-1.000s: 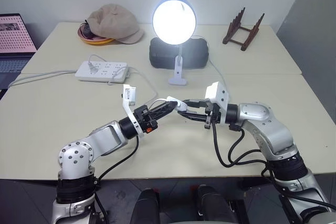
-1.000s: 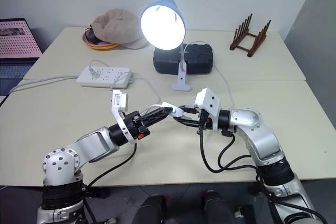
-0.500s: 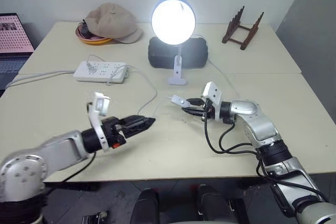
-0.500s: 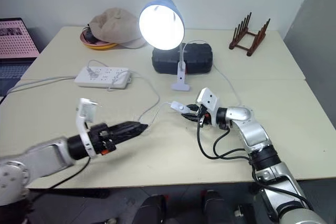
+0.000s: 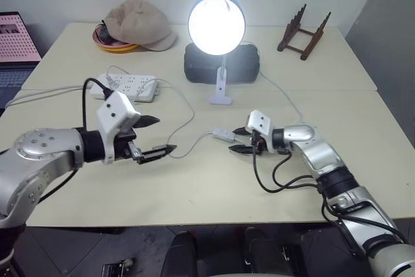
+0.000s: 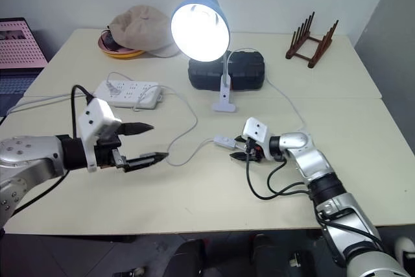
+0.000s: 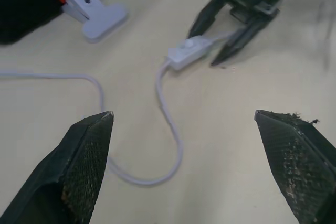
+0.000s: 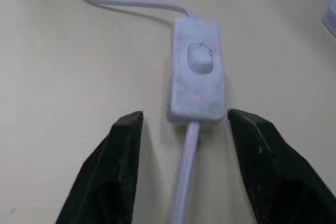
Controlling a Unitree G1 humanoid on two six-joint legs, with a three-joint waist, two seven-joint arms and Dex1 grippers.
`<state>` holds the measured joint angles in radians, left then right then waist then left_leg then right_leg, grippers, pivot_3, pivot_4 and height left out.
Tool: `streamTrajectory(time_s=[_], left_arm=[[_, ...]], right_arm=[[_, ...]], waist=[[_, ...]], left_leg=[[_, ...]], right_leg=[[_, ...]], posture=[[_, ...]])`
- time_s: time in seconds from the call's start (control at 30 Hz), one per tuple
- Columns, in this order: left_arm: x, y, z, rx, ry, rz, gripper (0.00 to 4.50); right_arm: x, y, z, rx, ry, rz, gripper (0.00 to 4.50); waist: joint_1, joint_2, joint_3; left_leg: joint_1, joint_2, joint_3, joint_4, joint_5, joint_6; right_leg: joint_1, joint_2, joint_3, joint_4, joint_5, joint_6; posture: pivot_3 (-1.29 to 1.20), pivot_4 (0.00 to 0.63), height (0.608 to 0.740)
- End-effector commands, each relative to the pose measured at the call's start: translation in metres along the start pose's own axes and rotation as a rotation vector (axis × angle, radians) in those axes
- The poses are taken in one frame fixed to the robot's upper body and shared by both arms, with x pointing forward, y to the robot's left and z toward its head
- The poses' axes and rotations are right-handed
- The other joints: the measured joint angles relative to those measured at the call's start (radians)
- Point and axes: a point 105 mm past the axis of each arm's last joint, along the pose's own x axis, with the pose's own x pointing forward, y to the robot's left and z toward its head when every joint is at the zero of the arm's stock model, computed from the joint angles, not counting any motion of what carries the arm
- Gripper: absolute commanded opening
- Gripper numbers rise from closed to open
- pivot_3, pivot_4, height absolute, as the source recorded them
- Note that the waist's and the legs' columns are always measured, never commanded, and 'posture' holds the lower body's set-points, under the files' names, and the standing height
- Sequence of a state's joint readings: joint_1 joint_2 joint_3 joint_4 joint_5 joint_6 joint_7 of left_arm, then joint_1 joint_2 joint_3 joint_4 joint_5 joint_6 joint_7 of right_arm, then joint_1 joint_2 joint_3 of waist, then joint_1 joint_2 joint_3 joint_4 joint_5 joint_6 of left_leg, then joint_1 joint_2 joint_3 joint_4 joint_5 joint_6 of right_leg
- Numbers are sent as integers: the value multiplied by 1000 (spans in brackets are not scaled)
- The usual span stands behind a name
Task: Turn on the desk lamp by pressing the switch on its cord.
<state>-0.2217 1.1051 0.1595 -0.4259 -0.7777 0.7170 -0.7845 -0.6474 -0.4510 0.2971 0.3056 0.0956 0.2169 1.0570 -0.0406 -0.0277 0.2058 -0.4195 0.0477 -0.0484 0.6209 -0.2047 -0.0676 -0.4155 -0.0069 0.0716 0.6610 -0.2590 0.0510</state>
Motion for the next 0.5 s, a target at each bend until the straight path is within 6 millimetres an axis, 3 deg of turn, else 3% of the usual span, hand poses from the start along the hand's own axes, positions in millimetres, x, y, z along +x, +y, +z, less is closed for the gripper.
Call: streamTrajectory(time_s=[0.03, 0.17, 0.33, 0.5], left_arm=[[-8, 14, 7, 11, -19, 10, 4500], [-16, 23, 10, 7, -12, -1, 4500], [-25, 38, 9, 4, 10, 11, 4500], [-25, 43, 9, 9, 11, 7, 4500]], right_arm=[[-36, 0, 25, -30, -50, -3, 3584], [-65, 4, 46, -2, -83, -8, 4493], [-97, 10, 62, 29, -90, -23, 4493], [-104, 15, 58, 48, -57, -60, 4493]], waist=[[1, 0, 0], [0, 0, 0], [-2, 0, 0], [-2, 0, 0]], left_leg=[[-1, 0, 0, 0, 0, 0], [-2, 1, 0, 0, 0, 0], [-2, 1, 0, 1, 0, 0], [-3, 1, 0, 2, 0, 0]], right_leg=[[0, 0, 0, 0, 0, 0], [-4, 1, 0, 3, -1, 2], [-4, 1, 0, 4, -1, 2], [-4, 1, 0, 4, -1, 2]], posture=[[0, 150, 740], [0, 150, 740], [0, 150, 740], [0, 150, 740]])
